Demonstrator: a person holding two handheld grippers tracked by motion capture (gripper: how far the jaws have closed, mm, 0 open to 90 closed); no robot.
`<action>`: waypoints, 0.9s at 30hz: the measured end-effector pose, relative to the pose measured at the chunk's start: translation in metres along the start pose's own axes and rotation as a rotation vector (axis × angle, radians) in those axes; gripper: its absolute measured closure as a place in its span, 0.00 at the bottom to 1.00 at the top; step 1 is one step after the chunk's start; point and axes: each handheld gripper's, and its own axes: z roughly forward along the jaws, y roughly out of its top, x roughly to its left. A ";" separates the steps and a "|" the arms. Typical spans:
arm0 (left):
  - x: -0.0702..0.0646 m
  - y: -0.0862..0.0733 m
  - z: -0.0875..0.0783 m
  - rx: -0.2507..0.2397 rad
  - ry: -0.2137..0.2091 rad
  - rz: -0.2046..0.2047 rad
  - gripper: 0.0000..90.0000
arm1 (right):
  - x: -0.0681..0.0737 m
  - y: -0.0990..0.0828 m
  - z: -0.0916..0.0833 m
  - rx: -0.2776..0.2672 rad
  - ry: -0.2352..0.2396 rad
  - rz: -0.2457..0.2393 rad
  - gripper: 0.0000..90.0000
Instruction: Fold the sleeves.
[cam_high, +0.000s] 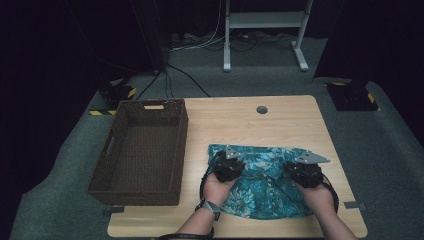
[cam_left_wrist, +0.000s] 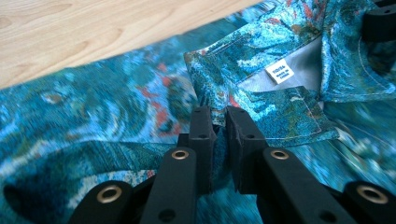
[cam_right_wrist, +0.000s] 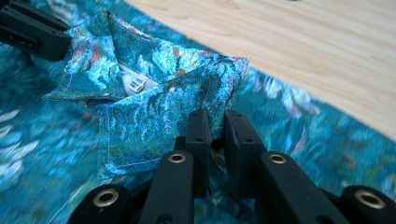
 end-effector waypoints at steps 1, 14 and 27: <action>-0.002 -0.003 -0.001 0.007 -0.001 0.006 0.89 | 0.001 -0.003 -0.002 0.002 0.002 0.000 0.89; -0.010 -0.023 -0.004 0.007 0.018 0.004 0.69 | 0.009 -0.036 -0.002 0.042 0.022 0.020 0.87; 0.020 -0.015 0.013 0.032 0.188 -0.073 0.43 | 0.010 -0.045 0.002 0.056 0.031 -0.003 0.85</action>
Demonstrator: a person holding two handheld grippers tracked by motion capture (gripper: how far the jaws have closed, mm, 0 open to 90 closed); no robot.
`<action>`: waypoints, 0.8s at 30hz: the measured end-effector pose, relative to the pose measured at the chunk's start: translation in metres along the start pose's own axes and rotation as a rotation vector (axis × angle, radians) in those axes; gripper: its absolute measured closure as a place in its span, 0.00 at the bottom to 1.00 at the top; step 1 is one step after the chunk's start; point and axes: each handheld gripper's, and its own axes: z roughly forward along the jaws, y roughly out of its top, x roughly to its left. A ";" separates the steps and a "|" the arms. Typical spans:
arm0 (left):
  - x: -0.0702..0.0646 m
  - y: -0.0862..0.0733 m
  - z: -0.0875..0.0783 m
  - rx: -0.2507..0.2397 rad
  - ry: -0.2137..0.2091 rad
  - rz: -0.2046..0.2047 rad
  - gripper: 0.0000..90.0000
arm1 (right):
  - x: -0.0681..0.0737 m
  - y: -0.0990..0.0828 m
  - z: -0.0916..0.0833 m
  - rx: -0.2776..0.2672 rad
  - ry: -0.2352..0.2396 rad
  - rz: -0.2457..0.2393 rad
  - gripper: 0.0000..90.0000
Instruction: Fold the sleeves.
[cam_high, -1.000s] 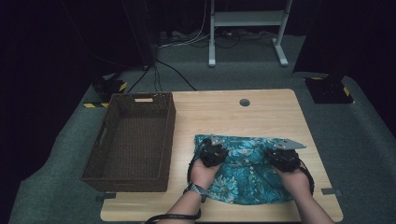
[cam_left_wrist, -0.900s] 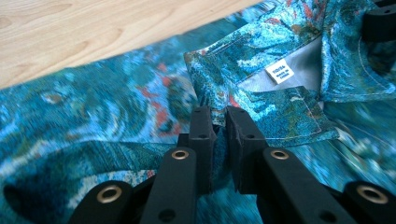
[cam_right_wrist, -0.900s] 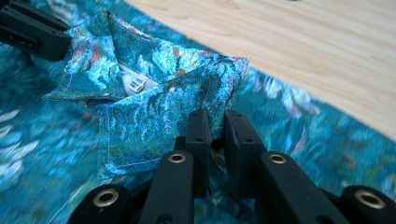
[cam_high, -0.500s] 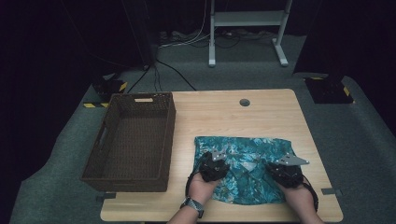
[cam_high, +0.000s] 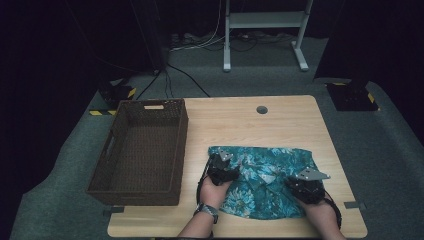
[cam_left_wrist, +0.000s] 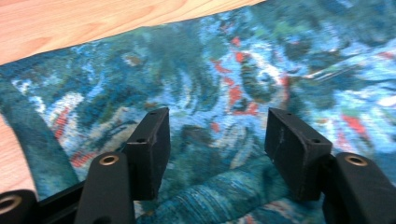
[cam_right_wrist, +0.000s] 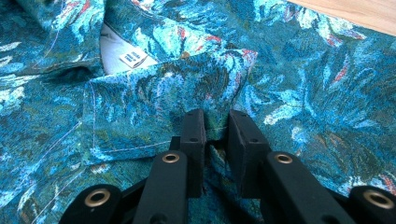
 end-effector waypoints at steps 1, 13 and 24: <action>-0.001 0.001 0.001 0.003 0.006 0.004 0.41 | 0.000 0.000 0.000 0.000 0.000 -0.002 0.85; -0.018 -0.005 -0.001 0.050 0.029 0.072 0.34 | -0.004 0.002 -0.006 -0.038 -0.008 0.015 0.77; -0.025 -0.016 -0.011 0.043 0.017 0.060 0.33 | -0.020 0.008 -0.011 -0.099 -0.121 0.082 0.62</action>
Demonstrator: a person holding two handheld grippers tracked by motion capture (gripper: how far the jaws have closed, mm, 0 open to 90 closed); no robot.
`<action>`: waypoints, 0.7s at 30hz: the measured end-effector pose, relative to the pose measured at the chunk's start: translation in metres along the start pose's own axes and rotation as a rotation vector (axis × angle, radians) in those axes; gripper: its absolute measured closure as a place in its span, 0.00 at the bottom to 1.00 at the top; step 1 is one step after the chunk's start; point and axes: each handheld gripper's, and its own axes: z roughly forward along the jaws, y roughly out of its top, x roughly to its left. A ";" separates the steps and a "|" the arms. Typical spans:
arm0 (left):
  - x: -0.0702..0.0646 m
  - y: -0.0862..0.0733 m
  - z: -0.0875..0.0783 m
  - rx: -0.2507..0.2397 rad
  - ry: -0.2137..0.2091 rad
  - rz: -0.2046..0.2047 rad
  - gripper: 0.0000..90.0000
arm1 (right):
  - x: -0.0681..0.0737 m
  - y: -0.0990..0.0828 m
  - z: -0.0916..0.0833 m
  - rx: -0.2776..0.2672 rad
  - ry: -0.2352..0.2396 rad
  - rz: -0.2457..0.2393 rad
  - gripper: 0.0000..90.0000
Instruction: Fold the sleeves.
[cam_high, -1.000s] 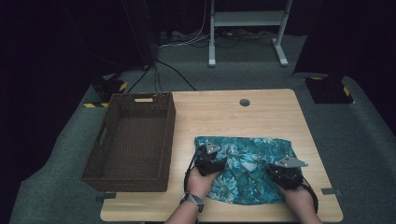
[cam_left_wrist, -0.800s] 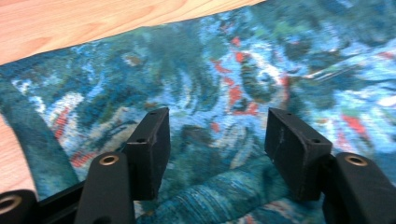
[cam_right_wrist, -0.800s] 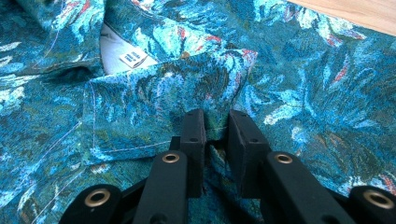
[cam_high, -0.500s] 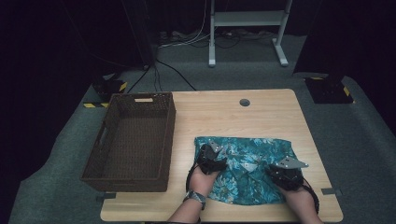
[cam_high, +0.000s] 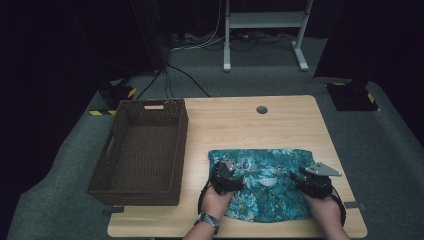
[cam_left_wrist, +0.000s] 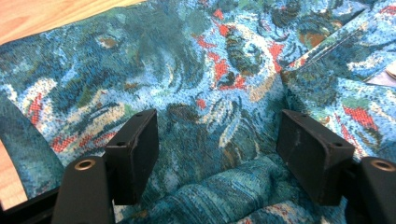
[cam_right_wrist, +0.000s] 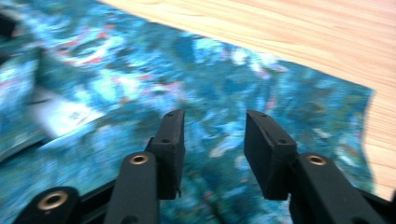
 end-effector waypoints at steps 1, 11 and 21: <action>-0.001 -0.002 -0.001 0.003 -0.004 -0.001 0.32 | -0.002 0.000 0.002 0.005 -0.013 0.004 0.62; -0.004 -0.008 -0.009 -0.006 -0.028 -0.016 0.32 | -0.007 -0.005 0.018 0.070 -0.012 0.004 0.56; -0.010 -0.017 -0.022 -0.026 -0.052 -0.017 0.27 | -0.002 -0.010 0.001 0.079 0.040 -0.004 0.47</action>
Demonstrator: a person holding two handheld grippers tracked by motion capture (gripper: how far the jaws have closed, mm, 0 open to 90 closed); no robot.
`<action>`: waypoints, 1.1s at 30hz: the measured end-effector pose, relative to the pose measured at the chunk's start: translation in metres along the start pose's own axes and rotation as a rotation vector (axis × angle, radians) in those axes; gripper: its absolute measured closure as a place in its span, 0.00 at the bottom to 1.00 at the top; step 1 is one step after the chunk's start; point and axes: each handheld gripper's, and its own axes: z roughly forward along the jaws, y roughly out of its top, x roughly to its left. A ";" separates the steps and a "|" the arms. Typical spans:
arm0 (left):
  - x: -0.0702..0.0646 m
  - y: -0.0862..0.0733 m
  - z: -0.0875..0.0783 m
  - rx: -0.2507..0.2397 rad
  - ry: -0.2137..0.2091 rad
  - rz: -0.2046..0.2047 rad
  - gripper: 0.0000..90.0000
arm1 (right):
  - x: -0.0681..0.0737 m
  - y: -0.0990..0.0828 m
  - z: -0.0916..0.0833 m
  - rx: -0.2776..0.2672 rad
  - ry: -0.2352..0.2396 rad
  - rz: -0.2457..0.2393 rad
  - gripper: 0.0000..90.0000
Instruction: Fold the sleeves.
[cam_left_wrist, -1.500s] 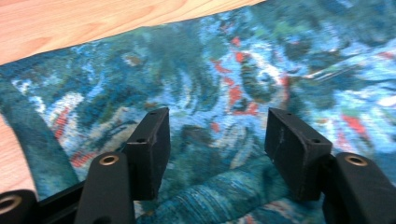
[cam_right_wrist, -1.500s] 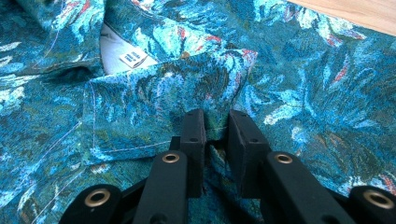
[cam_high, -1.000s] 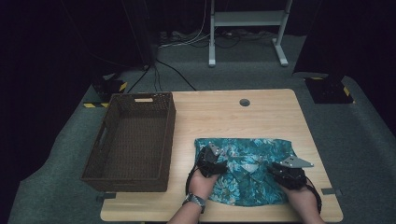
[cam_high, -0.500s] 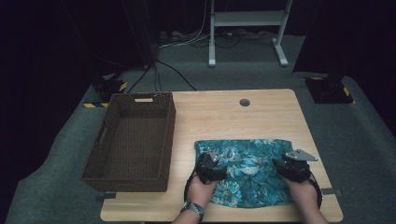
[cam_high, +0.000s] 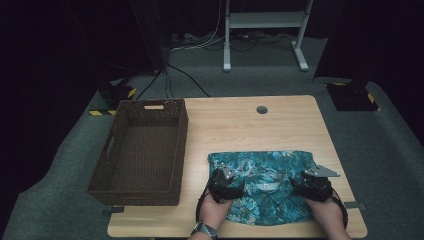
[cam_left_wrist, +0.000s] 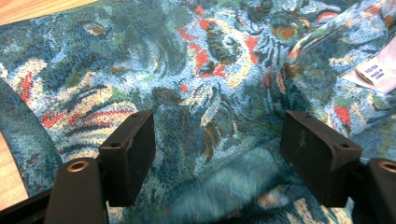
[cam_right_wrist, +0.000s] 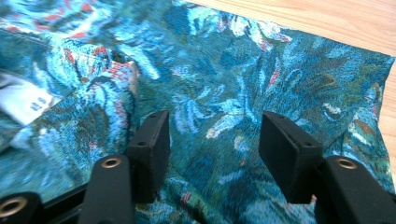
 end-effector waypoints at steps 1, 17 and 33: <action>-0.001 -0.003 -0.004 -0.009 -0.002 0.003 0.26 | 0.000 -0.001 -0.007 -0.008 0.019 0.000 0.45; -0.004 -0.011 -0.037 -0.075 -0.020 0.014 0.19 | 0.007 -0.016 -0.032 0.011 0.042 0.013 0.33; -0.002 0.003 -0.015 -0.049 -0.032 -0.009 0.17 | 0.008 -0.008 -0.029 -0.047 0.027 0.060 0.25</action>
